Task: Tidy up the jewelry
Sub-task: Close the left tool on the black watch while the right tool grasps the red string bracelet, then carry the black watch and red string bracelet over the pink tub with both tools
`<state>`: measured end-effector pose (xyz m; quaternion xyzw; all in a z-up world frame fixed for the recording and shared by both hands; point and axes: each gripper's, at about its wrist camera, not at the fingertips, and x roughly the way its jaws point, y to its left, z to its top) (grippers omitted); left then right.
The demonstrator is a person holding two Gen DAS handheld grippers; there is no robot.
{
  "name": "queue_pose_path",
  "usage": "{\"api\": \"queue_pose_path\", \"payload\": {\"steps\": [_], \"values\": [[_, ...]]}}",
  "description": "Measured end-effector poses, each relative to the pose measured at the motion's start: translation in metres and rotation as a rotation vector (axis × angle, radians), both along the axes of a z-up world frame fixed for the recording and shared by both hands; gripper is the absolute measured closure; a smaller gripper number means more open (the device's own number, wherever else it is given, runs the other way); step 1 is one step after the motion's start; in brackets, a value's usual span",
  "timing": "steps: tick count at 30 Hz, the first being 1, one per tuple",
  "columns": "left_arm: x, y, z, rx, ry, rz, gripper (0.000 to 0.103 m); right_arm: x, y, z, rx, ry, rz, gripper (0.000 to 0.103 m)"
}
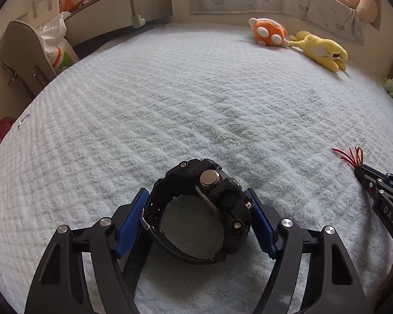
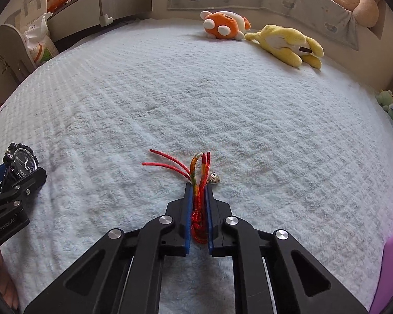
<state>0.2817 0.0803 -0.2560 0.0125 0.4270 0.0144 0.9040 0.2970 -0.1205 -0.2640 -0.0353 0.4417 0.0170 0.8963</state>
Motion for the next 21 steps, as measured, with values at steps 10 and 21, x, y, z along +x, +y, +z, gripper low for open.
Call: {"api": "queue_pose_path", "payload": {"steps": [10, 21], "values": [[-0.035, 0.005, 0.032, -0.016, 0.013, -0.056, 0.032, -0.048, 0.012, 0.015, 0.095, 0.068, -0.032, 0.094], [-0.08, 0.004, 0.094, -0.05, 0.038, -0.126, 0.032, -0.113, 0.021, 0.069, 0.166, 0.116, -0.117, 0.094]]}}
